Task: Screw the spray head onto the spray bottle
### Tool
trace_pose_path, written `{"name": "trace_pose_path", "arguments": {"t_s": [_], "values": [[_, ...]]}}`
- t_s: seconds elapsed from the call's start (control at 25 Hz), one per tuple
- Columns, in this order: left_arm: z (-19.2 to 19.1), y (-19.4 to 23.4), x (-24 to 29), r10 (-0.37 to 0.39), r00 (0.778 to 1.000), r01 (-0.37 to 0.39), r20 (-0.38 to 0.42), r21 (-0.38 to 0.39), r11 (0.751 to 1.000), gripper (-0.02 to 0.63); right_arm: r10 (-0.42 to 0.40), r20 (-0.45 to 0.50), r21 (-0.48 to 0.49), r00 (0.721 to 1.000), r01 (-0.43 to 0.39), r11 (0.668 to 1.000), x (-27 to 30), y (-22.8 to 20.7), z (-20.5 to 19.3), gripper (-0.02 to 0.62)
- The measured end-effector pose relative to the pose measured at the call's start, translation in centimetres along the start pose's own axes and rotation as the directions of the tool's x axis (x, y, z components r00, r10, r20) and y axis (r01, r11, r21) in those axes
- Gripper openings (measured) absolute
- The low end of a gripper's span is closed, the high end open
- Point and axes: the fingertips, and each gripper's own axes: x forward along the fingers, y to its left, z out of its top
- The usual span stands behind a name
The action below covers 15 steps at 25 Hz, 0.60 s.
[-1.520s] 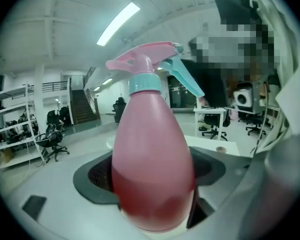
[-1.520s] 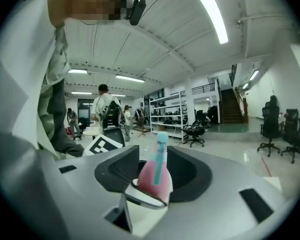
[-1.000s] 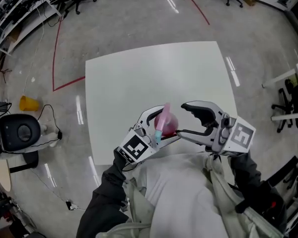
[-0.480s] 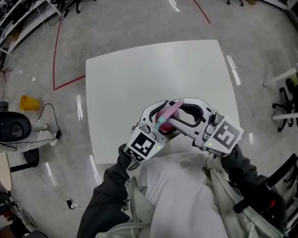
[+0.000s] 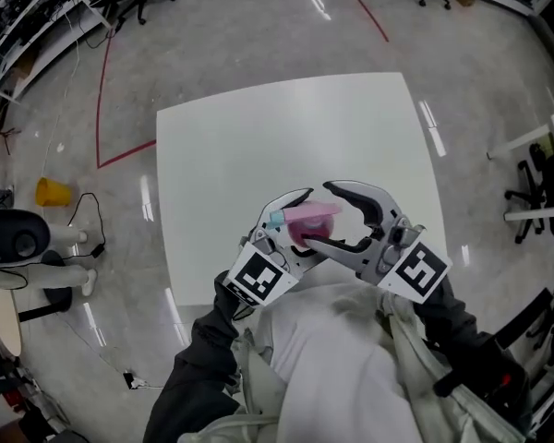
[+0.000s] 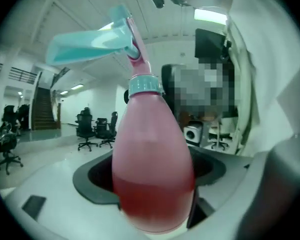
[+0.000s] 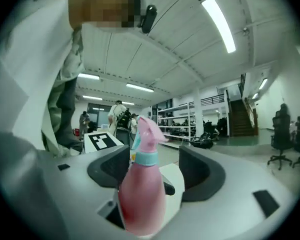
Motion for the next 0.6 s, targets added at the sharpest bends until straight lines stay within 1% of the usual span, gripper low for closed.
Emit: {"name": "trace_pose_path", "arguments": {"t_s": [0.08, 0.12, 0.16, 0.2, 0.24, 0.28, 0.32, 0.36, 0.4, 0.44, 0.48, 0.52, 0.56, 0.6], "values": [[-0.5, -1.1, -0.3, -0.087, 0.995, 0.089, -0.043, 0.048, 0.995, 0.43, 0.09, 0.059, 0.051, 0.994, -0.093, 0.994, -0.4, -0.3, 1.6, 0.291], [-0.8, -1.5, -0.3, -0.108, 0.992, 0.112, -0.06, 0.055, 0.992, 0.43, 0.129, 0.094, 0.067, 0.987, -0.136, 0.988, -0.4, -0.1, 2.6, 0.291], [-1.1, -1.5, -0.2, -0.107, 0.992, 0.111, -0.073, 0.055, 0.992, 0.43, 0.151, 0.118, 0.064, 0.982, -0.159, 0.985, -0.3, 0.0, 3.5, 0.291], [-1.3, -1.3, -0.1, -0.083, 0.993, 0.088, -0.086, 0.05, 0.995, 0.43, 0.149, 0.121, 0.041, 0.981, -0.155, 0.987, -0.1, 0.0, 4.0, 0.283], [-1.5, -0.7, 0.1, -0.043, 0.994, 0.047, -0.099, 0.044, 0.998, 0.43, 0.128, 0.102, 0.003, 0.987, -0.128, 0.992, 0.2, 0.0, 4.1, 0.196], [-1.9, 0.0, 0.3, 0.006, 0.994, -0.001, -0.113, 0.038, 0.999, 0.43, 0.086, 0.072, -0.035, 0.994, -0.084, 0.996, 0.5, -0.3, 3.9, 0.078], [-2.3, 0.7, 0.5, 0.058, 0.99, -0.054, -0.13, 0.04, 0.998, 0.43, 0.025, 0.043, -0.054, 0.999, -0.023, 0.998, 0.7, -0.7, 3.6, 0.074], [-2.8, 1.4, 0.6, 0.119, 0.981, -0.112, -0.154, 0.051, 0.992, 0.43, -0.057, 0.025, -0.044, 0.998, 0.058, 0.997, 0.8, -1.5, 3.2, 0.074], [-3.2, 2.2, 0.7, 0.19, 0.964, -0.18, -0.187, 0.072, 0.981, 0.43, -0.162, 0.014, -0.003, 0.987, 0.162, 0.987, 0.8, -2.6, 2.8, 0.072], [-3.8, 3.0, 0.7, 0.271, 0.934, -0.254, -0.232, 0.101, 0.962, 0.43, -0.274, -0.001, 0.057, 0.962, 0.274, 0.96, 0.6, -3.8, 2.3, 0.072], [-4.3, 3.6, 0.6, 0.345, 0.897, -0.321, -0.276, 0.131, 0.938, 0.43, -0.367, -0.018, 0.116, 0.93, 0.367, 0.923, 0.4, -4.5, 1.8, 0.072], [-4.6, 3.8, 0.7, 0.392, 0.869, -0.365, -0.301, 0.144, 0.92, 0.43, -0.425, -0.028, 0.153, 0.905, 0.424, 0.893, 0.3, -4.8, 1.5, 0.072], [-4.5, 3.6, 0.9, 0.397, 0.868, -0.376, -0.299, 0.127, 0.918, 0.43, -0.447, -0.023, 0.155, 0.894, 0.445, 0.882, 0.1, -4.8, 1.6, 0.071], [-4.1, 3.0, 1.2, 0.364, 0.891, -0.354, -0.271, 0.086, 0.931, 0.43, -0.437, -0.006, 0.13, 0.899, 0.434, 0.891, 0.1, -4.4, 1.9, 0.072]]}}
